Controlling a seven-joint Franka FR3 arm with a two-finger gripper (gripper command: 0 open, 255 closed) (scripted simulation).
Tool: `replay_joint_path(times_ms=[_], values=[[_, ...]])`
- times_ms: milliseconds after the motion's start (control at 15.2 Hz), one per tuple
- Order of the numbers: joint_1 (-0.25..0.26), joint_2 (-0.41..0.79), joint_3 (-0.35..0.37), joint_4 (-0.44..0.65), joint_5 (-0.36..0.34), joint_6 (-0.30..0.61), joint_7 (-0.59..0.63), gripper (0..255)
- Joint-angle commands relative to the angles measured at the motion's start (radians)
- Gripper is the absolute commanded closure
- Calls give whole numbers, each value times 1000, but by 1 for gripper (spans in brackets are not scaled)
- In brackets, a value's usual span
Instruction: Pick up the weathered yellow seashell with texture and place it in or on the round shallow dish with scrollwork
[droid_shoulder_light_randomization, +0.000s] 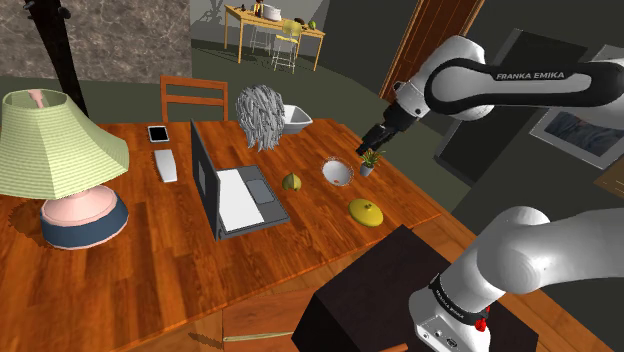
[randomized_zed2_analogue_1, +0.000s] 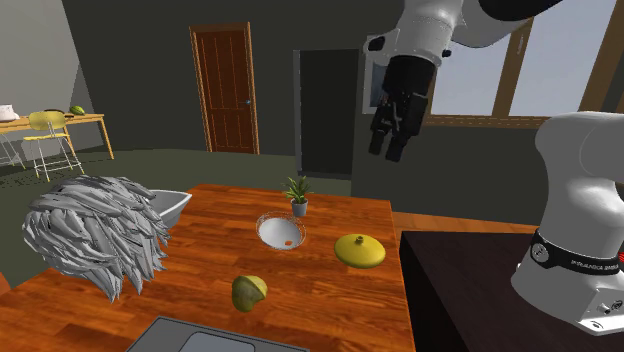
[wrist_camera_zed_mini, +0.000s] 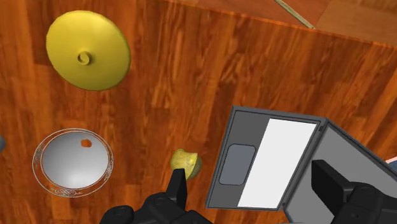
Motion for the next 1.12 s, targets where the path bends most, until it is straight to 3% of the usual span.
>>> replay_joint_path(times_ms=[0, 330, 528, 660, 858, 924, 1056], values=[[9, 58, -19, -25, 26, 110, -23, 0], [80, 244, -93, -55, 146, 381, -125, 0], [181, 379, -178, -37, 297, 529, -249, 0], [285, 475, -261, -3, 472, 605, -393, 0], [432, 635, -372, 97, 877, 646, -727, 0], [447, 691, -383, 138, 1015, 637, -842, 0], [428, 798, -368, 219, 1241, 607, -1029, 0]])
